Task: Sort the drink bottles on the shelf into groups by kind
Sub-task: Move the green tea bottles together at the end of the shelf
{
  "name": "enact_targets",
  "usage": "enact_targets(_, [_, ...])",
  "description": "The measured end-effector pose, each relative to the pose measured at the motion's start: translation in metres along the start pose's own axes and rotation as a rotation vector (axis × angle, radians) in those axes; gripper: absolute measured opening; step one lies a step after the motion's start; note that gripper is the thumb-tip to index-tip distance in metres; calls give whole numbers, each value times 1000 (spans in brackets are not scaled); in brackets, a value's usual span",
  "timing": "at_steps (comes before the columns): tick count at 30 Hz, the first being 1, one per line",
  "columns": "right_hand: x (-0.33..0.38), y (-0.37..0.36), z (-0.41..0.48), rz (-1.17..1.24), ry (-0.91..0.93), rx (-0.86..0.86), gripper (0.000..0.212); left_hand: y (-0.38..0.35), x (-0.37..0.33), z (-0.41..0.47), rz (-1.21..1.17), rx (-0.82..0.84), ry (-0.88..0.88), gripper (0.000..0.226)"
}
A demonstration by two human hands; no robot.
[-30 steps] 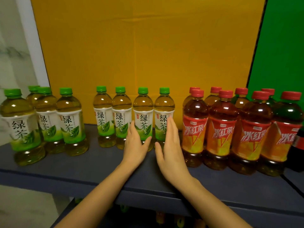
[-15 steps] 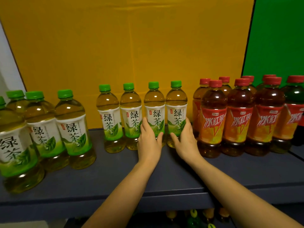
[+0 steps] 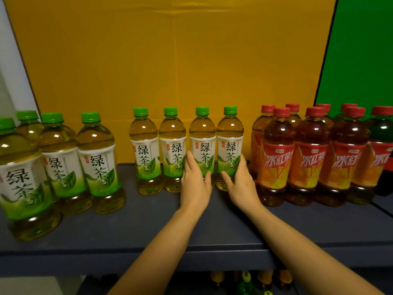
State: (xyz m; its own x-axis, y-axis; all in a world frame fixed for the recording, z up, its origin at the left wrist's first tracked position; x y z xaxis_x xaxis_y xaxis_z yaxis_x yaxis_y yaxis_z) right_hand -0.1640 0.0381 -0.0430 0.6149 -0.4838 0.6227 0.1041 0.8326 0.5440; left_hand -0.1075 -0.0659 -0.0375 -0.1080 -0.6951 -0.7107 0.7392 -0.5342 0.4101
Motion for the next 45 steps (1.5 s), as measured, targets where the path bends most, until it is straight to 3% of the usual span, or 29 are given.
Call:
enact_targets(12, [0,2,-11,-19,26,39,79,8,-9,-1,-118,-86,100,64])
enact_targets(18, [13,15,-31,-138,127,24,77,6,-1,3,-145,-159,84,72])
enact_targets(25, [37,23,-41,-111,269,-73,43,7,1,3,-89,-176,49,65])
enact_targets(29, [59,20,-34,8,293,-27,24,16,-3,-3,-136,-228,66,47])
enact_targets(32, [74,13,-25,53,300,27,25,35,-6,-10,-193,-367,27,23])
enact_targets(34, [82,5,-19,70,280,74,31,51,-4,-12,-236,-491,-63,20])
enact_targets(39, [93,-22,-12,37,221,177,52,83,18,-3,-123,-636,-110,34])
enact_targets(45, [100,-56,-13,31,121,237,68,87,46,14,-45,-347,88,74])
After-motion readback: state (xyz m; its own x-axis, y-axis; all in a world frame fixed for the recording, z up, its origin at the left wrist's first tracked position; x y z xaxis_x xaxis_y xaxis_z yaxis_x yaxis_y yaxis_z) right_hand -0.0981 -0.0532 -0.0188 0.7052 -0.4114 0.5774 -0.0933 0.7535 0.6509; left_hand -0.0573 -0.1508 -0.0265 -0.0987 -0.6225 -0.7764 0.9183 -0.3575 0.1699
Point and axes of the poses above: each hand's wrist, its own z-axis towards the middle knuckle, its own y-axis out of the back of the hand, x = y × z, the point moved 1 cm from there along z, towards the middle knuckle, and after that the axes turned 11 degrees about -z, right-handed, at the moved point
